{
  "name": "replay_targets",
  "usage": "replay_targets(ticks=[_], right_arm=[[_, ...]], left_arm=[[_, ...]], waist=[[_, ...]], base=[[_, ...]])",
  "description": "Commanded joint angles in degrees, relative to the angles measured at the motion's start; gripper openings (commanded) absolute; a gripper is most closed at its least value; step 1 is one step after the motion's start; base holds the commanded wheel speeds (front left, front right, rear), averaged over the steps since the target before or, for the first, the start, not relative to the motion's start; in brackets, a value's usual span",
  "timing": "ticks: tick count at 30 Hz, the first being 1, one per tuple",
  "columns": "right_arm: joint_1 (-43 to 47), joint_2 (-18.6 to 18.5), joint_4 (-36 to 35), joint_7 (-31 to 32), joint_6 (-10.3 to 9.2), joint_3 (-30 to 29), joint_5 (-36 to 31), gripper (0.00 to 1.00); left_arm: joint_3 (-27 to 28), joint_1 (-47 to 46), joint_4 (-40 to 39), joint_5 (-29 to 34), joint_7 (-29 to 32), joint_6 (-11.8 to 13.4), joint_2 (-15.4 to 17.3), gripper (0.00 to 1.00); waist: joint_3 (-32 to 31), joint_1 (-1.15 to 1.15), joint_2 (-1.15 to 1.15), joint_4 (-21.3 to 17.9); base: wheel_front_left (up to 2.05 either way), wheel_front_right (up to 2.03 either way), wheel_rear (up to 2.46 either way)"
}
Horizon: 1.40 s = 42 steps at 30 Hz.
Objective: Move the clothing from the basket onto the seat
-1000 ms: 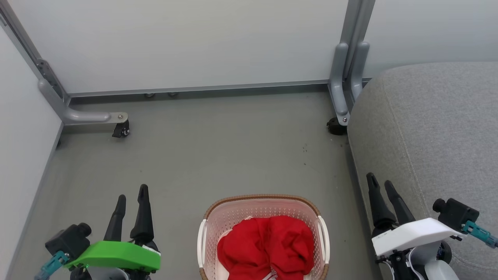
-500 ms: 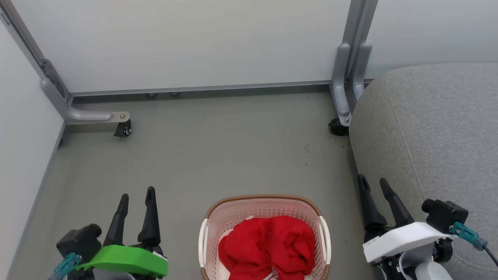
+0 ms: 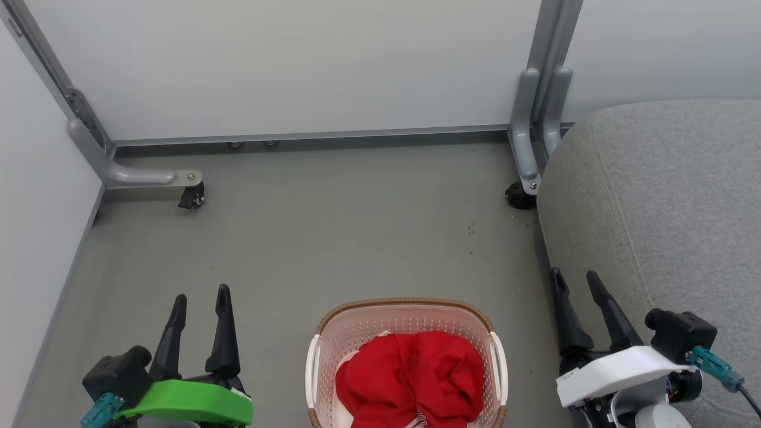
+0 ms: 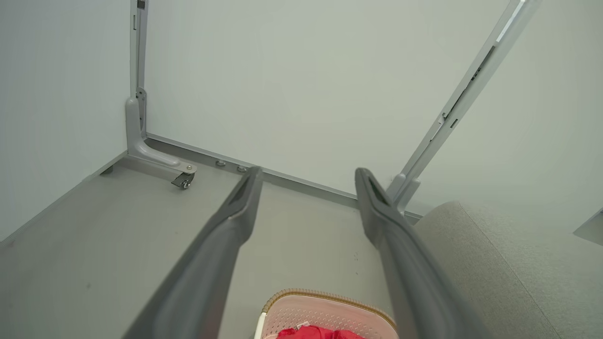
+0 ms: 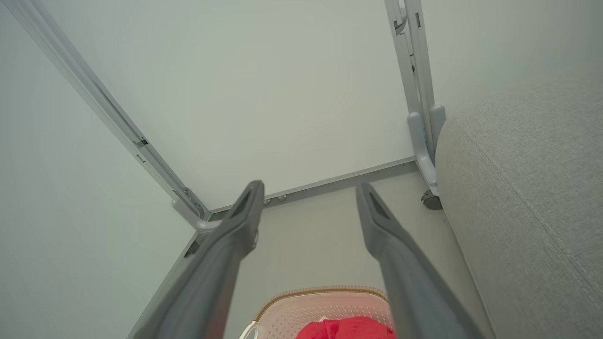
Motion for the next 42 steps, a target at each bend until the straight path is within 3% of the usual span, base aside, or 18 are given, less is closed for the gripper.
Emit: replay_targets(ticks=[1,42], right_arm=[[0.2,-0.3,-0.7,-0.6,0.03,-0.1,-1.2,1.0],[1.4,-0.4,-1.2,-5.3,0.03,0.8,-14.3,1.0]], left_arm=[[0.2,0.4,-0.6,0.2,-0.5,0.3,0.2,1.0],[-1.2,2.0,-0.6,14.4,-5.1,0.0,0.4,1.0]], waist=[[0.0,0.0,0.0,0.0],[1.0,0.0,0.0,0.6]], base=[[0.0,0.0,0.0],[0.0,0.0,0.0]])
